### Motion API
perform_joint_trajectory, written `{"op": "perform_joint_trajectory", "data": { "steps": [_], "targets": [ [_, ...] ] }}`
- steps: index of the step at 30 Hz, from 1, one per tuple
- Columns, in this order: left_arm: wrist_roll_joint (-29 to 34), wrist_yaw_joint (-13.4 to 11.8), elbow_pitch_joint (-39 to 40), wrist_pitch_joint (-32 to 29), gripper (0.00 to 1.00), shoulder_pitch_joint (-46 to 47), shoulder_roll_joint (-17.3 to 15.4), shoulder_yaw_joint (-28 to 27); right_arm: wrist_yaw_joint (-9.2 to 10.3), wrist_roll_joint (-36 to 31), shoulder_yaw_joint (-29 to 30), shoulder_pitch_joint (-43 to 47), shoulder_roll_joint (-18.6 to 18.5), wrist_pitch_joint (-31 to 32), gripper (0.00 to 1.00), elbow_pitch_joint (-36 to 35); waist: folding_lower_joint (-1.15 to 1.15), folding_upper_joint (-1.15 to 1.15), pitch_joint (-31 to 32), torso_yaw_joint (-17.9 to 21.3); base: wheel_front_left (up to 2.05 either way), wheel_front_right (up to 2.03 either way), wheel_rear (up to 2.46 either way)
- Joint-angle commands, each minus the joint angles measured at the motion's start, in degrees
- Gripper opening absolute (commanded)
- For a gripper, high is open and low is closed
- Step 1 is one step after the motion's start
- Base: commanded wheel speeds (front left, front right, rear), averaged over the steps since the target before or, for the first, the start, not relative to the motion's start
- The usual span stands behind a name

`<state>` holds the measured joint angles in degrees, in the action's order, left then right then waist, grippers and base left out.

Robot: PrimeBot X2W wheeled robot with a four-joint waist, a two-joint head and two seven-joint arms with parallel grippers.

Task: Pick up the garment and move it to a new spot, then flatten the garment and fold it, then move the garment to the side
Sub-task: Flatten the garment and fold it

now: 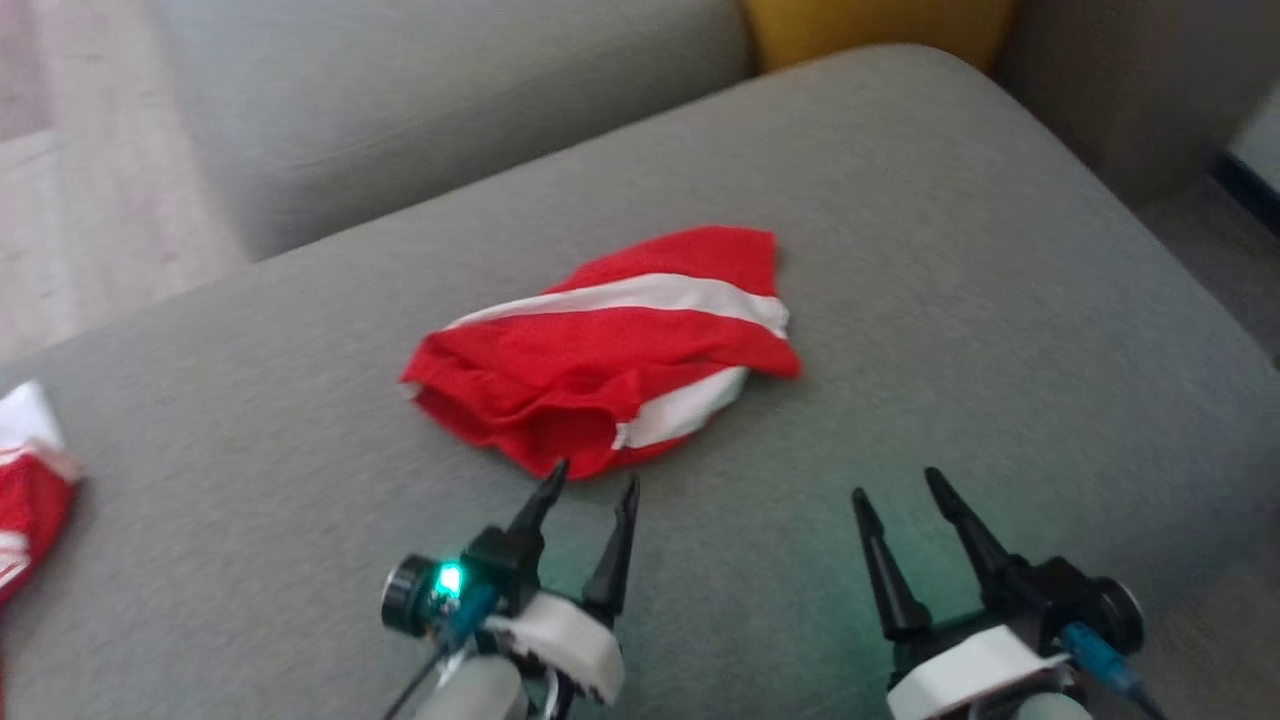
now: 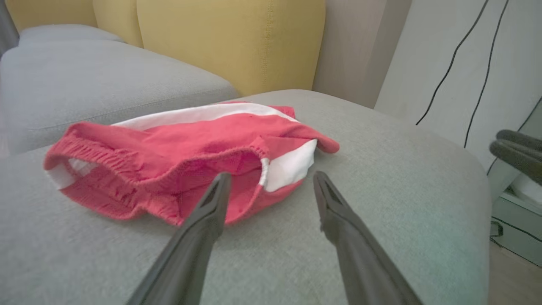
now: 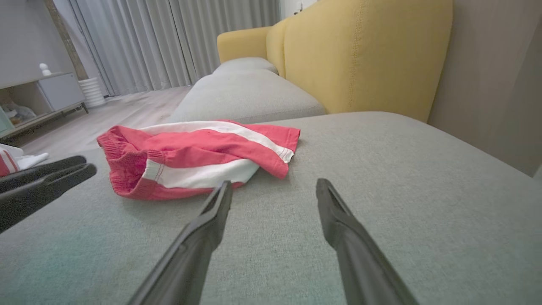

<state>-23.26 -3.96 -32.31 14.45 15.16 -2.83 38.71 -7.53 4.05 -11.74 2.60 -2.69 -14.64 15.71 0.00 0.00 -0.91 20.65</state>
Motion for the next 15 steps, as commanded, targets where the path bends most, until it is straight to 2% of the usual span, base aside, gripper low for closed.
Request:
{"op": "perform_joint_trajectory", "data": {
  "steps": [1,9,15],
  "targets": [
    [-0.7,-0.6,0.7,0.5,1.00,3.8,0.0,-1.3,0.04,0.5,-2.0,-3.4,-0.2,-0.4,1.00,-2.1,0.00,0.00,-2.3,3.6,0.00,0.00,0.00],
    [-1.3,-3.3,-5.0,0.5,1.00,7.6,0.0,-2.7,0.04,1.5,-3.8,-4.3,-0.2,-0.4,1.00,-2.4,0.00,0.00,-4.9,8.6,0.00,0.00,0.00],
    [-0.3,-3.8,-8.0,0.5,1.00,9.5,0.0,-4.9,0.04,1.7,-3.6,-4.6,-0.2,-0.4,1.00,-2.4,0.00,0.00,-5.8,10.0,0.00,0.00,0.00]
  ]
}}
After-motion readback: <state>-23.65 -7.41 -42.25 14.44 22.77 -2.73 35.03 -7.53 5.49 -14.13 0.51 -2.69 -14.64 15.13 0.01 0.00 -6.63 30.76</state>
